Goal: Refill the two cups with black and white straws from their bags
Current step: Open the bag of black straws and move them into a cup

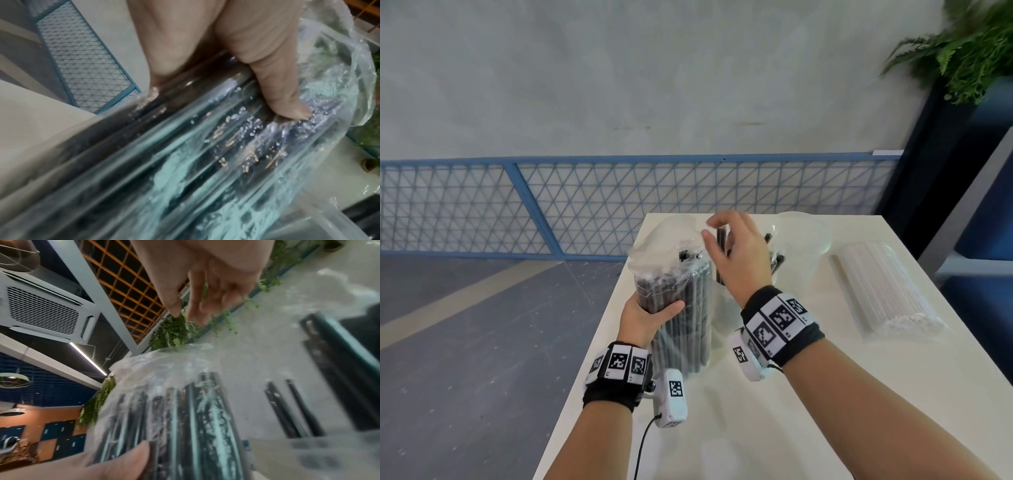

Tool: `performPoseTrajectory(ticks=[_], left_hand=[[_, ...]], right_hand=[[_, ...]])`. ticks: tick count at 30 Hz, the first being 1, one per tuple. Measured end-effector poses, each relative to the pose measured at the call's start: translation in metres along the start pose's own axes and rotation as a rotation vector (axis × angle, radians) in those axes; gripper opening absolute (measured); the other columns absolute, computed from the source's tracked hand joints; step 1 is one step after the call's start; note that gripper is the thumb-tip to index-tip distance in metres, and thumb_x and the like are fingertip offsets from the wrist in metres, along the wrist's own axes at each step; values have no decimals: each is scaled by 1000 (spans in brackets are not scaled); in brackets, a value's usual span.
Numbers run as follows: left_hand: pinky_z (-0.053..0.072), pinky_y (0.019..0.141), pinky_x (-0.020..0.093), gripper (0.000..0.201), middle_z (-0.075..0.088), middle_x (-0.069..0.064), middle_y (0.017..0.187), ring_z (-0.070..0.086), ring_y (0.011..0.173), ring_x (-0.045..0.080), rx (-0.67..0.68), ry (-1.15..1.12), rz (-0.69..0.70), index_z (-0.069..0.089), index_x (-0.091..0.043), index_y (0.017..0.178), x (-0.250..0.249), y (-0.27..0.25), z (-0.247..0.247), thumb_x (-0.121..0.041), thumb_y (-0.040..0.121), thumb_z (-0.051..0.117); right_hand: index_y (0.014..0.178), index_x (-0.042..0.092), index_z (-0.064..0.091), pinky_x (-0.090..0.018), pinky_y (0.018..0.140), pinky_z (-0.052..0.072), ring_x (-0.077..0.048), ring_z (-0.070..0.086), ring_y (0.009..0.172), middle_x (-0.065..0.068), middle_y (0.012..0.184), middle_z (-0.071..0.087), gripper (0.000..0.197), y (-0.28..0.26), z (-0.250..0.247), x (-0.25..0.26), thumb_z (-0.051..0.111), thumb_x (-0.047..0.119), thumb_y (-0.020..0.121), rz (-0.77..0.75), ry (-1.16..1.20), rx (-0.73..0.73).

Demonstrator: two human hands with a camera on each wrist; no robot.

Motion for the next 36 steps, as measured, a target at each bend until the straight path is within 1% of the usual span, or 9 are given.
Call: performPoseTrajectory(ticks=[6,12,16,19,23,25,27,31,36], left_hand=[[51,83,25,42,67,1,96,64,92,12,16,-113,56,57,-28,93,-2,-6,-4,-1,68,77],[49,91,26,76,64,5,115,62,107,12,119,-184,48,48,-15,120,4,-11,-3,-16,55,87],[53,73,12,61,64,-2,98,67,85,-3,165,-172,69,48,-8,113,-4,-12,1,22,63,68],[56,78,19,50,68,0,94,69,89,12,119,-145,44,57,-10,105,3,-8,-2,12,64,74],[53,88,30,43,70,1,95,68,90,12,43,-130,24,62,-11,102,13,-4,-8,4,65,78],[52,90,36,44,71,4,95,68,93,20,45,-111,32,64,-4,105,12,-3,-10,1,64,80],[52,87,32,49,71,2,96,68,93,16,48,-87,36,62,-3,109,12,-3,-13,-2,64,81],[53,76,17,45,69,-3,93,67,81,-1,63,-68,29,61,-8,107,13,-6,-10,0,67,78],[55,79,17,50,69,6,98,68,82,2,84,-98,18,58,0,113,15,-4,-6,8,66,75]], right_hand=[[124,15,45,-35,89,46,-31,54,104,-13,126,43,42,-14,37,-18,44,43,93,273,-163,389],[117,8,51,-43,84,53,-27,63,86,-4,94,59,30,-27,51,-27,57,13,88,449,129,475],[119,11,48,-41,76,56,-22,60,79,-6,91,61,50,-40,58,-33,69,-1,76,565,347,479],[127,13,41,-37,86,52,-25,60,88,-8,109,52,60,-44,58,-35,68,-1,75,476,221,451],[111,9,54,-6,82,40,-12,52,85,2,105,46,36,-30,25,13,62,-1,77,-22,47,127],[100,7,61,-17,77,47,-15,57,79,-1,95,58,19,-27,30,26,58,1,82,-129,14,188],[103,8,62,-30,81,49,-21,60,88,-7,100,62,18,-25,45,18,59,8,85,-35,-45,337],[123,11,53,-10,81,34,-13,58,101,-5,120,57,44,-29,55,-4,67,19,82,147,-101,555],[134,11,43,-22,87,43,-16,62,101,-5,127,57,70,-35,64,-14,76,21,73,235,-108,732]])
Point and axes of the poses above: each hand's wrist, its own y-axis towards the middle knuckle, its own z-axis out of the palm, x = y × z, the point moved 8 cm from there along y, towards the middle knuckle
